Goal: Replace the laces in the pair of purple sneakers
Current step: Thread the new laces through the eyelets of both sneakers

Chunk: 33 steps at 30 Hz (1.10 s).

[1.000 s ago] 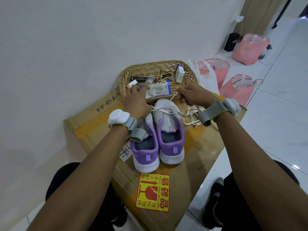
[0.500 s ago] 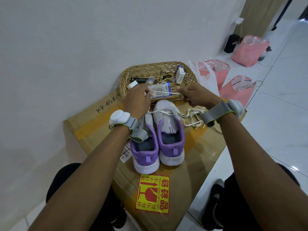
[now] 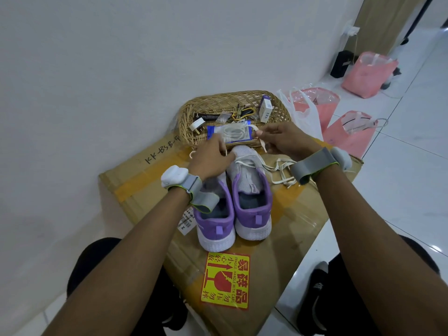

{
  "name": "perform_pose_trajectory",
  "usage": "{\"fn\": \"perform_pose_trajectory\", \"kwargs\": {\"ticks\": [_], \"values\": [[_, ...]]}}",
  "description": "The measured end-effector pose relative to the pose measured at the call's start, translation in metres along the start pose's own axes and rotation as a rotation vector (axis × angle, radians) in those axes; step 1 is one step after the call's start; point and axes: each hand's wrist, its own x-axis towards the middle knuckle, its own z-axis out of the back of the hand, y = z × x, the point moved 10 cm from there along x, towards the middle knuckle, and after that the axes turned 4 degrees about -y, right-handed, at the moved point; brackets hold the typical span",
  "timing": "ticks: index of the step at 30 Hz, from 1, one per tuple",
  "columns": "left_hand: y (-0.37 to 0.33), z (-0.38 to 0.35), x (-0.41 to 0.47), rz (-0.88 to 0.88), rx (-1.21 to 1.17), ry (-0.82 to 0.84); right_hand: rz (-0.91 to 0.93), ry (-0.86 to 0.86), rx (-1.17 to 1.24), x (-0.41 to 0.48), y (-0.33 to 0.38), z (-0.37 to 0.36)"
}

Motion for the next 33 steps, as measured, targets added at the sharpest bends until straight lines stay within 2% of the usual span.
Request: {"fn": "perform_pose_trajectory", "kwargs": {"ticks": [2,7,11,14,16,20,26,33], "values": [[0.003,-0.012,-0.004,0.013,0.046,0.08,-0.016,-0.019,0.014,0.0,-0.003,-0.004],[-0.002,-0.018,-0.007,0.009,0.079,0.158,-0.094,0.051,0.101,-0.006,-0.011,-0.017],[0.017,-0.027,-0.006,0.19,-0.202,0.247,-0.128,0.078,0.132,-0.008,-0.014,-0.024],[0.025,-0.034,-0.011,0.349,-0.427,0.316,-0.091,0.119,0.102,-0.01,-0.01,-0.034],[0.026,-0.035,-0.015,0.405,-0.486,0.341,-0.033,0.119,0.021,-0.01,-0.006,-0.038],[0.034,-0.038,-0.012,0.442,-0.506,0.344,0.101,0.049,-0.185,-0.006,-0.002,-0.045],[0.04,-0.041,-0.012,0.465,-0.552,0.354,0.17,-0.193,-0.194,0.0,-0.008,-0.037],[0.038,-0.042,-0.014,0.495,-0.621,0.368,0.198,-0.196,-0.272,-0.001,-0.009,-0.044]]}}
